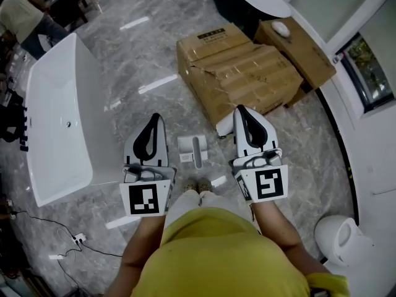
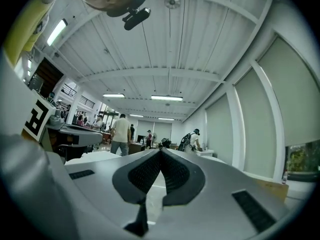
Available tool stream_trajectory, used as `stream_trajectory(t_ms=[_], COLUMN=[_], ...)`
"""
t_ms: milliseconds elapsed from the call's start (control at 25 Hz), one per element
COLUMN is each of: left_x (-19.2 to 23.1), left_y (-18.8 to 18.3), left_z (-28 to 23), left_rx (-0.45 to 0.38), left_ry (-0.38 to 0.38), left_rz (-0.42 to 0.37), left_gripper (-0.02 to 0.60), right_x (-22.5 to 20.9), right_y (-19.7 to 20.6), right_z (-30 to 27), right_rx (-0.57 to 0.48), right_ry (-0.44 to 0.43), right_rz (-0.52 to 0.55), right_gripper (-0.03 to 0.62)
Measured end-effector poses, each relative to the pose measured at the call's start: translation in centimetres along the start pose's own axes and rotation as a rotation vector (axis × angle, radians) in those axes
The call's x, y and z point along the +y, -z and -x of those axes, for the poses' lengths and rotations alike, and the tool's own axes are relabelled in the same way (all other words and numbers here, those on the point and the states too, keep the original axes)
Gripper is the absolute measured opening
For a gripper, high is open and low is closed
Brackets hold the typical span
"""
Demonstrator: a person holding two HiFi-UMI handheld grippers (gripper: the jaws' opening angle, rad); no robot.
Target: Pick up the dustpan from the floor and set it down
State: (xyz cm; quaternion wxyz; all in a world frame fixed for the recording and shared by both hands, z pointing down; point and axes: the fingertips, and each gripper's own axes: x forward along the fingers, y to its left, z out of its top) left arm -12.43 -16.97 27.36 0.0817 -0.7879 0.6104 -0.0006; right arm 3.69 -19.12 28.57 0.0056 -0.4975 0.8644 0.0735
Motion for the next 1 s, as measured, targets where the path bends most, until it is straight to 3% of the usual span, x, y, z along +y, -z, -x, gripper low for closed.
stream_trajectory(t_ms=[240,1000], left_x=[-0.4,-0.5], left_y=[0.7,1.7], left_z=[-0.1,-0.8], left_rx=[0.050,0.055], left_ry=[0.010,0.022], left_rz=[0.015,0.022], left_gripper=[0.003,0.003], right_x=[0.1,-0.1], right_y=[0.7,1.5], right_z=[0.1,-0.3], right_rx=[0.021,0.033], right_ry=[-0.002,-0.006], right_rz=[-0.007,-0.018], right_gripper=[0.011,0.011])
